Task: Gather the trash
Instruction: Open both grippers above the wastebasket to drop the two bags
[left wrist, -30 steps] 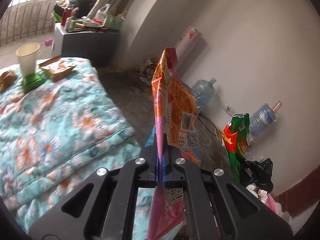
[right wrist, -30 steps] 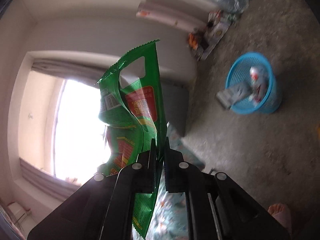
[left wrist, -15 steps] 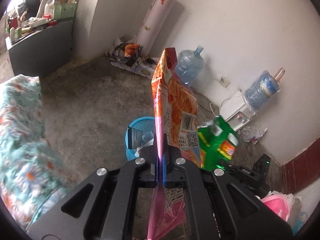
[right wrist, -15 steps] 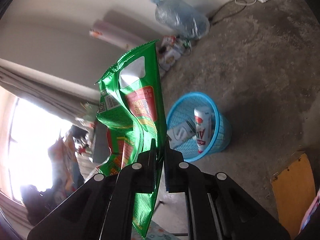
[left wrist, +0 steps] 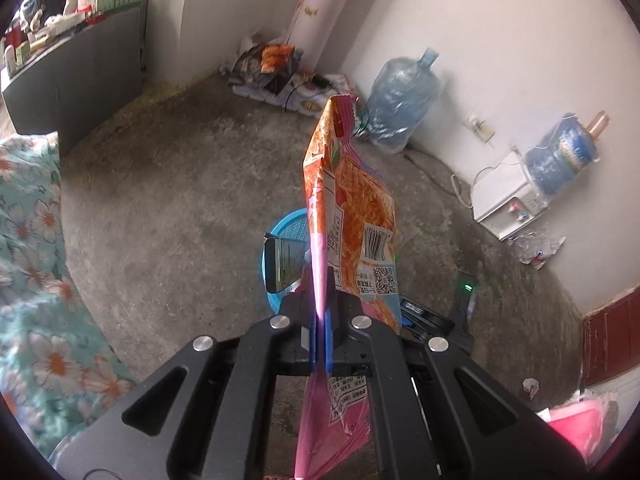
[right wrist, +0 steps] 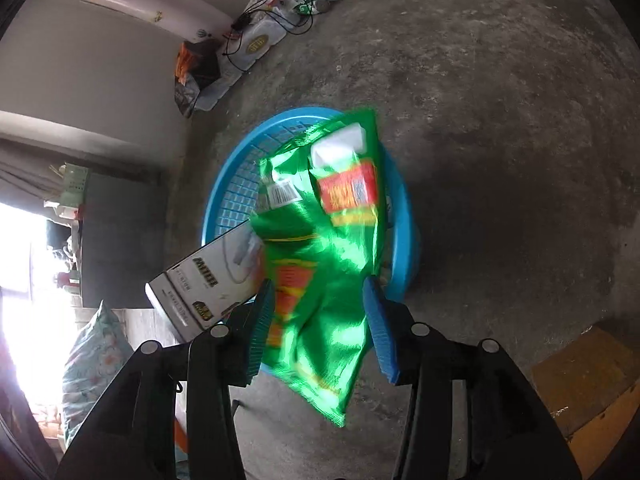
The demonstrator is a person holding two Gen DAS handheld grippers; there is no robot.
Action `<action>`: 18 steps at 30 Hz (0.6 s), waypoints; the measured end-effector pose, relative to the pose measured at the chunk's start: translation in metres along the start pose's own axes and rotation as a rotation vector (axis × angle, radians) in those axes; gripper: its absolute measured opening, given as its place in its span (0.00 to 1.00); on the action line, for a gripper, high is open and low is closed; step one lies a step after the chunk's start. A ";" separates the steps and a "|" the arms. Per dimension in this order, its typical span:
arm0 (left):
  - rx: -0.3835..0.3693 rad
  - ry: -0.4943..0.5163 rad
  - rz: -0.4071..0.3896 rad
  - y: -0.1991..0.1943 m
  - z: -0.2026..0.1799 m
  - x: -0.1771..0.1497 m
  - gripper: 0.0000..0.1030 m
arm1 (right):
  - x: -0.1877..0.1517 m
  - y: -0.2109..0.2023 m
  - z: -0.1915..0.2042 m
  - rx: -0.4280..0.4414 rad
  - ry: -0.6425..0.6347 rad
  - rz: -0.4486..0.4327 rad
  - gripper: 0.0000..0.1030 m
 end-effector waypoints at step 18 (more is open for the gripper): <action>-0.003 -0.291 0.211 0.108 0.027 -0.004 0.57 | -0.116 -0.093 -0.091 0.148 0.173 -0.096 0.45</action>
Point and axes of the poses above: each gripper's, at about its wrist camera, not at the fingertips, and y roughly the way its jaws point, z to its left, x to its top, the point moved 4 cm from there along y, roughly the way its jaws point, and after that the axes turned 13 degrees about z, right-handed, at the moved point
